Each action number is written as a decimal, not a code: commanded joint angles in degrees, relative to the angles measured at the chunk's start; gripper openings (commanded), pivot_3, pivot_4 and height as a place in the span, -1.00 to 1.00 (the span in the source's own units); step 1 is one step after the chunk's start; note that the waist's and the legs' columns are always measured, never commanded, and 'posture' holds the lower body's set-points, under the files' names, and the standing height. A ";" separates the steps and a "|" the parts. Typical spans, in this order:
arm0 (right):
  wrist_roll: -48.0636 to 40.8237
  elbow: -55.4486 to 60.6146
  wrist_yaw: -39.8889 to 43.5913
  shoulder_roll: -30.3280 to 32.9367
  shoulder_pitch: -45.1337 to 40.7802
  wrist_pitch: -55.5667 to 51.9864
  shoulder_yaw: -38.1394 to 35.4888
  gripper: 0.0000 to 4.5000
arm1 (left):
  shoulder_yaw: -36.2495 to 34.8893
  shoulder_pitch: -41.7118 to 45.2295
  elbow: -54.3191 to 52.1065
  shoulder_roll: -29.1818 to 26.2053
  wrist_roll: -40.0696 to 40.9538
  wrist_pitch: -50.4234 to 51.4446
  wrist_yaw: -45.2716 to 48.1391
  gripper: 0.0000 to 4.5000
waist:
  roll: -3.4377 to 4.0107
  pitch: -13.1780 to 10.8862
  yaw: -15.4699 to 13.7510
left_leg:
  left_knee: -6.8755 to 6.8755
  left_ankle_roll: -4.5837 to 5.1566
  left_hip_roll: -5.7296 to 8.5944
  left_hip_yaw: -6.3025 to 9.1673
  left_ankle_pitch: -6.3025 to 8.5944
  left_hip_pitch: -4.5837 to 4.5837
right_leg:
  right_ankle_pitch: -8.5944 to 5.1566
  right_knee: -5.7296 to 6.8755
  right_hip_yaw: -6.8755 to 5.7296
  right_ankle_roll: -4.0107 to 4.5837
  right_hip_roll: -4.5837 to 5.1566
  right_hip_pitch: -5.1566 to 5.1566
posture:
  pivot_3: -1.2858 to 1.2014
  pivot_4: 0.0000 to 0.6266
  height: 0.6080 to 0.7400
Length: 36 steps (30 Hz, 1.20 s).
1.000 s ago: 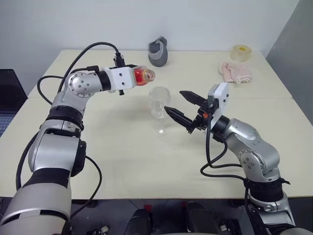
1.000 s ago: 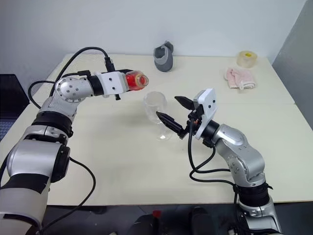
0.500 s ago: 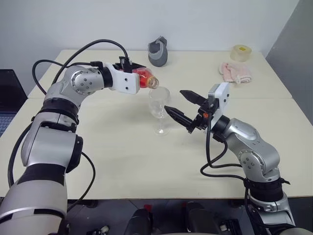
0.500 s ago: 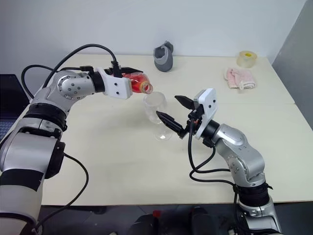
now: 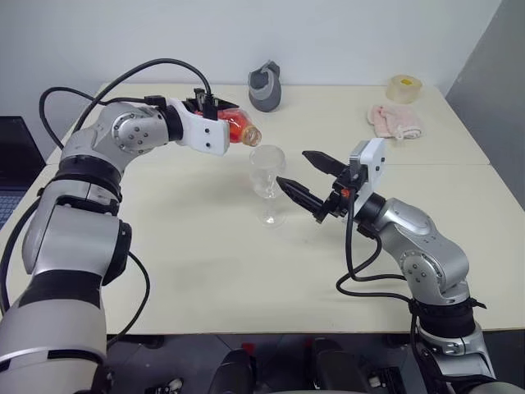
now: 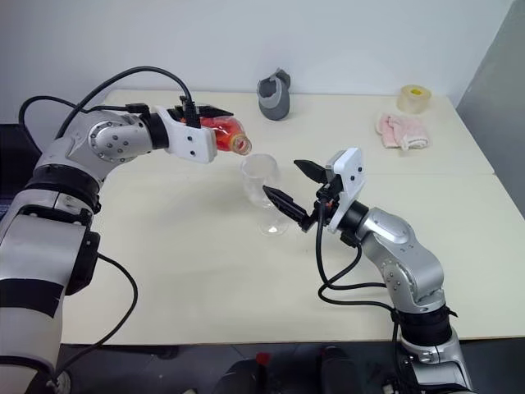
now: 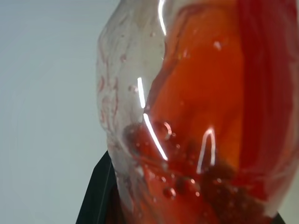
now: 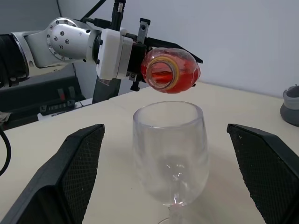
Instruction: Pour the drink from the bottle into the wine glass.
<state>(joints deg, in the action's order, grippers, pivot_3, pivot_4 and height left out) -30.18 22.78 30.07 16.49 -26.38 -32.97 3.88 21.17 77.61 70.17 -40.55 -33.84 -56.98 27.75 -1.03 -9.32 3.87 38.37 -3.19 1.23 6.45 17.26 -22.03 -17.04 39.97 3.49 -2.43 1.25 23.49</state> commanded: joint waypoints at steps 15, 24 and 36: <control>0.31 1.43 0.47 0.19 -0.56 1.52 0.00 1.00 | 2.27 4.61 0.62 -1.94 -3.24 -2.19 -5.25 -0.39 | 0.00 0.00 0.15 | 0.01 0.00 0.00 -0.02 0.00 0.00 | 0.00 0.01 0.00 0.00 0.00 0.01 | 0.03 -0.52 1.00; 0.30 2.08 0.62 0.21 0.39 1.66 0.37 1.00 | 3.15 5.17 0.95 -3.14 -4.51 -3.15 -6.03 -0.39 | 0.00 0.00 0.34 | 0.02 0.00 0.00 -0.02 0.00 -0.01 | 0.00 0.02 -0.01 0.00 0.00 0.01 | 0.03 -0.52 1.00; 0.32 2.04 1.10 0.38 0.50 1.97 0.59 1.00 | 4.05 5.61 1.17 -3.71 -5.57 -3.89 -7.32 -0.39 | 0.00 0.00 0.50 | 0.04 0.00 0.00 -0.02 0.00 -0.02 | 0.00 0.03 -0.02 0.00 0.00 0.01 | 0.03 -0.52 1.00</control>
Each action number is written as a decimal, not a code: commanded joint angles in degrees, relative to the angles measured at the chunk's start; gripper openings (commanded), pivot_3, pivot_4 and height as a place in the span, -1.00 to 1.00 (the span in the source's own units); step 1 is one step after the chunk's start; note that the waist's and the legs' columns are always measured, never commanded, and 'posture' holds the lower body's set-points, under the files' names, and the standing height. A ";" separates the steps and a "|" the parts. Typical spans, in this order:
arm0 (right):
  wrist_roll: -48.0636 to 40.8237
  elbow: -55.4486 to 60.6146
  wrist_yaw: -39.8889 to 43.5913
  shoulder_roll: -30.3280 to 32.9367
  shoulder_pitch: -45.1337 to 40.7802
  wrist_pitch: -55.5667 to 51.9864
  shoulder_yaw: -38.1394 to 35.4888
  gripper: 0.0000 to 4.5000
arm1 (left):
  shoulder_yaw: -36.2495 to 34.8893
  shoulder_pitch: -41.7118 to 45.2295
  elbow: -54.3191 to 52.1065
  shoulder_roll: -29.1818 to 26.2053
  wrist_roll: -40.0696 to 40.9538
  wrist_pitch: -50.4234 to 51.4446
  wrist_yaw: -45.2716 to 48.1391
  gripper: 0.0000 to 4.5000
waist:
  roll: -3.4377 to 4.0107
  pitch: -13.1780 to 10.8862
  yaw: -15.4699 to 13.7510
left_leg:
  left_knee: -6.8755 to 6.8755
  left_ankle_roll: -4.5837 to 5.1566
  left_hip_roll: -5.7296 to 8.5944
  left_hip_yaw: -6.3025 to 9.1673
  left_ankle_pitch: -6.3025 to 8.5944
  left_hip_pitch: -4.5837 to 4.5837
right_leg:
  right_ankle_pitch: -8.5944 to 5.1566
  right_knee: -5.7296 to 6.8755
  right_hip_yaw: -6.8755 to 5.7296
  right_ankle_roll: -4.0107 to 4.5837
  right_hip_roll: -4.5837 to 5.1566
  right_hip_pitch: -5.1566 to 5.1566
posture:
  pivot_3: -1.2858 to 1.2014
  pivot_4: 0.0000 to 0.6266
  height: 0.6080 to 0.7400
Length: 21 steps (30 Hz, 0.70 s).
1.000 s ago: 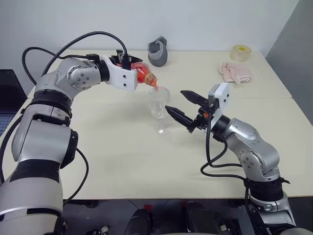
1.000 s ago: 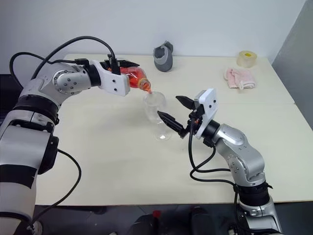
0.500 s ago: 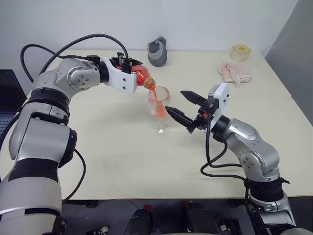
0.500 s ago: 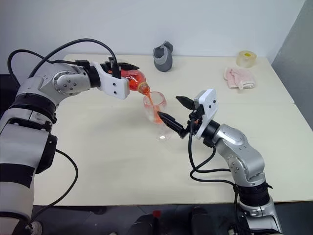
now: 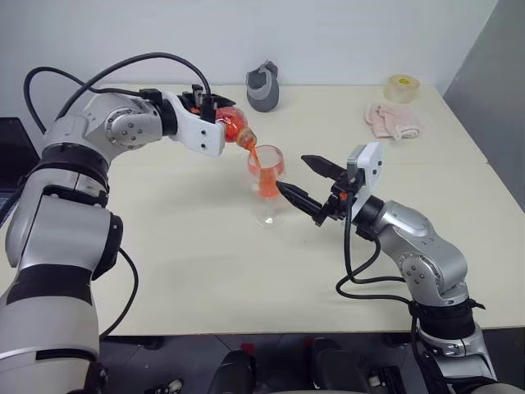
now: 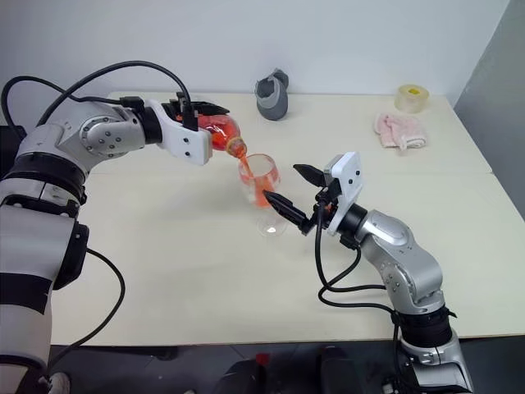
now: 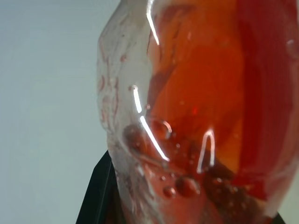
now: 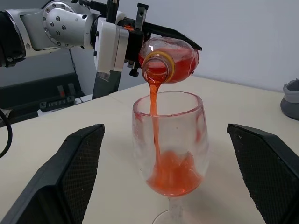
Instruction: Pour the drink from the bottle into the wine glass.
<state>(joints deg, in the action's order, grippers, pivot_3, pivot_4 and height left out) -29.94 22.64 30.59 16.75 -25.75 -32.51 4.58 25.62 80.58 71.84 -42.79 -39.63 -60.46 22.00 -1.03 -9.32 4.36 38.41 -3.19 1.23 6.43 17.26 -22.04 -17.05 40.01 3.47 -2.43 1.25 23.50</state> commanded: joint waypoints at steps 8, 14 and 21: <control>0.28 1.82 0.79 0.22 -0.17 1.84 -0.10 1.00 | 1.02 4.16 0.00 -1.38 -1.55 -0.07 -3.57 -0.39 | 0.00 0.00 0.19 | 0.01 0.00 0.00 0.00 0.00 -0.01 | 0.00 0.00 -0.01 0.00 0.00 0.00 | 0.03 -0.52 1.00; 0.38 1.61 0.93 0.20 -0.36 1.74 -0.27 1.00 | 1.82 5.10 0.48 -1.17 -2.64 0.12 -4.62 -0.39 | 0.00 0.00 0.33 | 0.01 0.00 0.00 0.00 0.00 -0.01 | 0.00 0.01 -0.01 0.00 0.00 0.00 | 0.03 -0.52 1.00; 0.39 1.33 1.05 0.38 -0.63 1.66 -0.53 1.00 | 2.92 6.10 0.98 -1.27 -3.75 0.95 -6.13 -0.39 | 0.00 0.00 0.35 | 0.04 0.00 0.01 0.01 0.00 -0.04 | 0.00 0.02 -0.03 0.00 0.00 0.00 | 0.03 -0.52 1.00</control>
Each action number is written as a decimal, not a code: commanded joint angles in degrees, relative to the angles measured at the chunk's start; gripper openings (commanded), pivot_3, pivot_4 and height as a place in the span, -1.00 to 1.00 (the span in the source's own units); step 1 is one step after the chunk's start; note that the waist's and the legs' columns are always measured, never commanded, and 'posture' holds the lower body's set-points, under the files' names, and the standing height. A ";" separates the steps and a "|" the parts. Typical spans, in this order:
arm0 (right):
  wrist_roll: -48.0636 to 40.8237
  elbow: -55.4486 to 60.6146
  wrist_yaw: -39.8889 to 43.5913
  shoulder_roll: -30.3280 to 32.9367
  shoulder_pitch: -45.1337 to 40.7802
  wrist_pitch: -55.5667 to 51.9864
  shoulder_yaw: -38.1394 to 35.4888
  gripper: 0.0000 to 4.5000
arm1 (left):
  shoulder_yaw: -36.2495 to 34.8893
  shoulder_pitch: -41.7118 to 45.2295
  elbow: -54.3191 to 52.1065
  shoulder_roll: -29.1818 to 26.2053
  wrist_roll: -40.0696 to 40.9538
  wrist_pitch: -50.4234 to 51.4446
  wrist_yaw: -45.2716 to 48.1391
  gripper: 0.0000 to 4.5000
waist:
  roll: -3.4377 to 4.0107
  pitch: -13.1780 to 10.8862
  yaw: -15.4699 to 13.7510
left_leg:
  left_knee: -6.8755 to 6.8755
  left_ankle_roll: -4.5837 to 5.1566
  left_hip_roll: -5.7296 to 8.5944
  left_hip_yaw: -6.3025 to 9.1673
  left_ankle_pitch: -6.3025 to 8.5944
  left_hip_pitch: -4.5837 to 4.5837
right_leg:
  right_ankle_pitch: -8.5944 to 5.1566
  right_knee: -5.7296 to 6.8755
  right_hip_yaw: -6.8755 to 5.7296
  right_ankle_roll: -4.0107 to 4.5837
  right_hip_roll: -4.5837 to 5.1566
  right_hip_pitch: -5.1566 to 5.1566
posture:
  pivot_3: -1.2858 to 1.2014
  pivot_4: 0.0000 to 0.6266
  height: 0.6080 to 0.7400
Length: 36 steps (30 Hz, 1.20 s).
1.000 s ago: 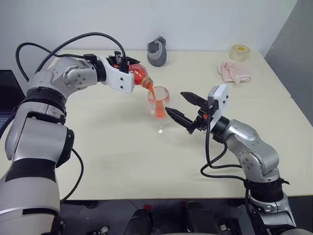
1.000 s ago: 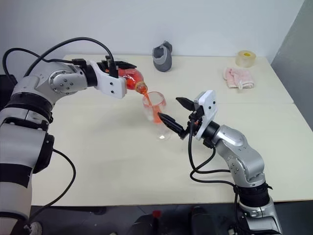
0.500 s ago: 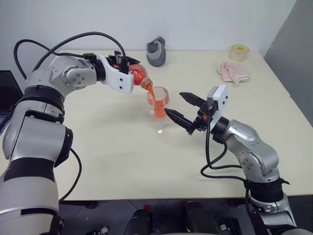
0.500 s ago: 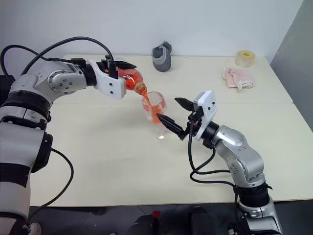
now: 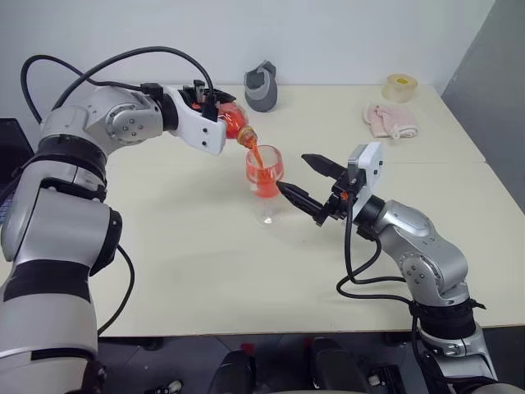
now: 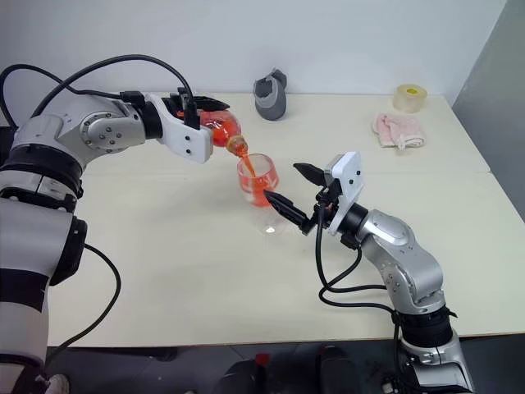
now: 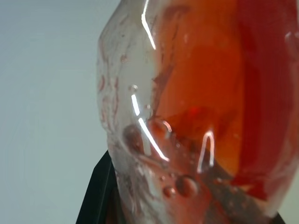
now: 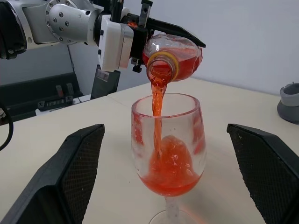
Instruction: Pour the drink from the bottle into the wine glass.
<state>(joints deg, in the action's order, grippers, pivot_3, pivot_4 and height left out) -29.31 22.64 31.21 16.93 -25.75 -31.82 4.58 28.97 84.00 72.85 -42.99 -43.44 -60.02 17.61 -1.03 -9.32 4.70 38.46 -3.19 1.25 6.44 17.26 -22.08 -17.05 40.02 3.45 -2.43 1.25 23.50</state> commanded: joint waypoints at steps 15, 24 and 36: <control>-0.21 0.95 0.41 0.25 -0.99 1.03 -0.67 1.00 | 0.55 4.20 0.70 -1.25 -1.32 1.25 -3.27 -0.39 | 0.00 0.00 0.02 | 0.05 0.00 0.01 -0.01 0.00 -0.03 | 0.00 0.01 -0.01 0.00 0.00 0.00 | 0.03 -0.52 1.00; -0.03 0.63 0.35 0.04 -1.17 1.27 -0.64 1.00 | 0.88 4.53 0.84 -1.25 -1.50 1.23 -3.54 -0.39 | 0.00 0.00 0.02 | 0.10 0.00 0.01 -0.02 0.00 -0.03 | 0.00 0.03 -0.01 0.00 0.00 0.00 | 0.03 -0.52 1.00; 0.55 1.25 0.44 -0.24 -0.58 1.35 -0.20 1.00 | 0.79 4.83 0.86 -1.16 -1.31 1.05 -3.26 -0.39 | 0.00 0.00 0.03 | 0.23 0.01 0.02 -0.02 0.01 -0.09 | 0.00 0.07 -0.03 0.00 0.00 0.00 | 0.03 -0.52 1.00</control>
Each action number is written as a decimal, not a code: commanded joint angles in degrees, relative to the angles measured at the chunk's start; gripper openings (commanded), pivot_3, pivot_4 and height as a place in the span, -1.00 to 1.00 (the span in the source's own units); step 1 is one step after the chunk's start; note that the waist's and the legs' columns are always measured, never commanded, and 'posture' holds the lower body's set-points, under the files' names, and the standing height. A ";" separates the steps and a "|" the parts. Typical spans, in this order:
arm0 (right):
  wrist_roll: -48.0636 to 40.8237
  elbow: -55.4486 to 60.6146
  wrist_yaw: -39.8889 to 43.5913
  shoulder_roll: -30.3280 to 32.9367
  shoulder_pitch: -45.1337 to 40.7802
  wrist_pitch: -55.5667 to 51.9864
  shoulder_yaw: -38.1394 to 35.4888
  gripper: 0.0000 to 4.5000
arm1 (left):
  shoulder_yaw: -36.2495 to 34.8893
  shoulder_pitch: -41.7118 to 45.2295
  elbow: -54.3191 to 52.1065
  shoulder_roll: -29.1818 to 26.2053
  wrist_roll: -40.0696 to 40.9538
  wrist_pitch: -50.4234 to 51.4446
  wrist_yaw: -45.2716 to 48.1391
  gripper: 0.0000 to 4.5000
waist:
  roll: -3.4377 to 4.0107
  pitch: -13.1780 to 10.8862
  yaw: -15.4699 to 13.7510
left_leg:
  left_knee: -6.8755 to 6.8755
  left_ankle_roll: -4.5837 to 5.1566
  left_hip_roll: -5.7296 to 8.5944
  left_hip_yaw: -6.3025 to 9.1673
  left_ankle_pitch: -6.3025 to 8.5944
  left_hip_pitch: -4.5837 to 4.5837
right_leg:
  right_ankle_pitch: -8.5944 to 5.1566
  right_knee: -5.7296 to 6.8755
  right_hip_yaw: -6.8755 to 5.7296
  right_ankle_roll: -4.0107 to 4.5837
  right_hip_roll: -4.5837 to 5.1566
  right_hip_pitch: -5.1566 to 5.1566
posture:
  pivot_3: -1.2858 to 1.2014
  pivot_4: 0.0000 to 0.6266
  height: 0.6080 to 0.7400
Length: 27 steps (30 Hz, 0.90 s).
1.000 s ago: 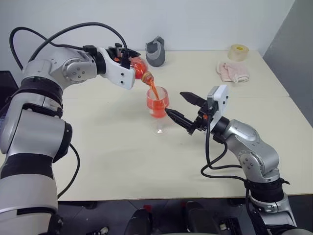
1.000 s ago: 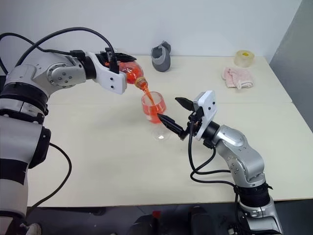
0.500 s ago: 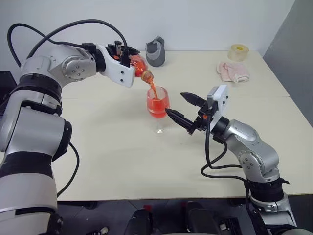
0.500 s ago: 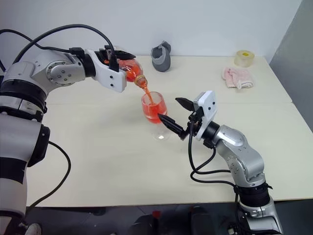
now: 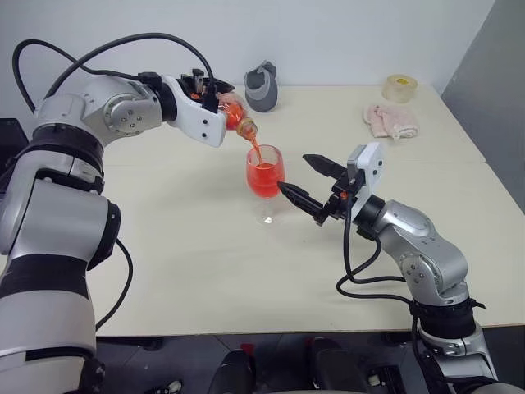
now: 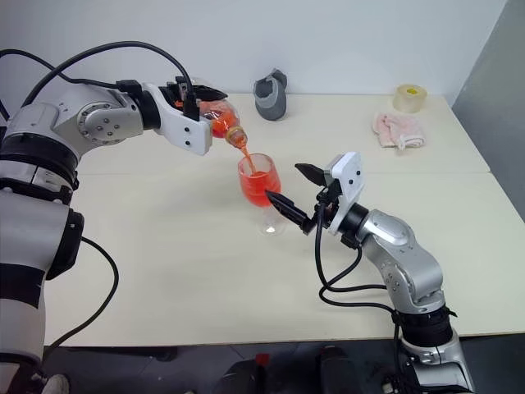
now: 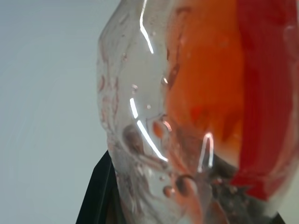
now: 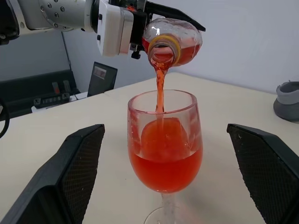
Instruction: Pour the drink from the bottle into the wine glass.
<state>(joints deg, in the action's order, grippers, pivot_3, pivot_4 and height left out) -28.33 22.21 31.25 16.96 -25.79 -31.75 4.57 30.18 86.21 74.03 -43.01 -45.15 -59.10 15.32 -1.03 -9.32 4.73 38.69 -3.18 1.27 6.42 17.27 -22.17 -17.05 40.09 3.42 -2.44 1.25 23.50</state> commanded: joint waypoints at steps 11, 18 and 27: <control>-0.30 2.52 0.25 -0.29 0.15 1.24 -0.01 1.00 | -2.06 1.41 -0.08 0.06 3.36 0.12 2.24 -0.39 | 0.00 0.00 0.00 | 0.02 0.00 0.00 0.00 0.00 -0.03 | 0.00 0.00 -0.02 0.00 0.00 0.00 | 0.03 -0.52 1.00; -0.21 3.10 0.03 -0.30 0.38 1.21 0.08 1.00 | -6.06 -1.01 0.22 2.92 10.82 1.21 9.34 -0.39 | 0.00 0.00 0.00 | 0.09 -0.01 0.00 0.07 0.00 -0.16 | 0.00 -0.01 -0.16 0.00 0.02 0.01 | 0.03 -0.52 1.00; -0.28 3.50 -0.32 -0.28 0.31 0.92 -0.04 1.00 | -17.80 -5.22 -1.73 8.65 28.14 9.94 27.05 -0.39 | 0.00 0.00 0.13 | 0.19 -0.02 0.00 0.20 -0.01 -0.32 | 0.00 0.01 -0.33 0.00 0.04 0.07 | 0.03 -0.52 1.00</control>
<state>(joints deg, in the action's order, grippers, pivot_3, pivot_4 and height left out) -28.27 22.81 31.09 16.81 -25.26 -31.75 4.70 15.56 80.47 74.39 -34.01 -21.31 -51.05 40.03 -1.03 -9.32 4.86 38.89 -3.20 1.27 6.63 17.25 -22.49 -17.05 40.11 3.08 -2.44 1.30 23.56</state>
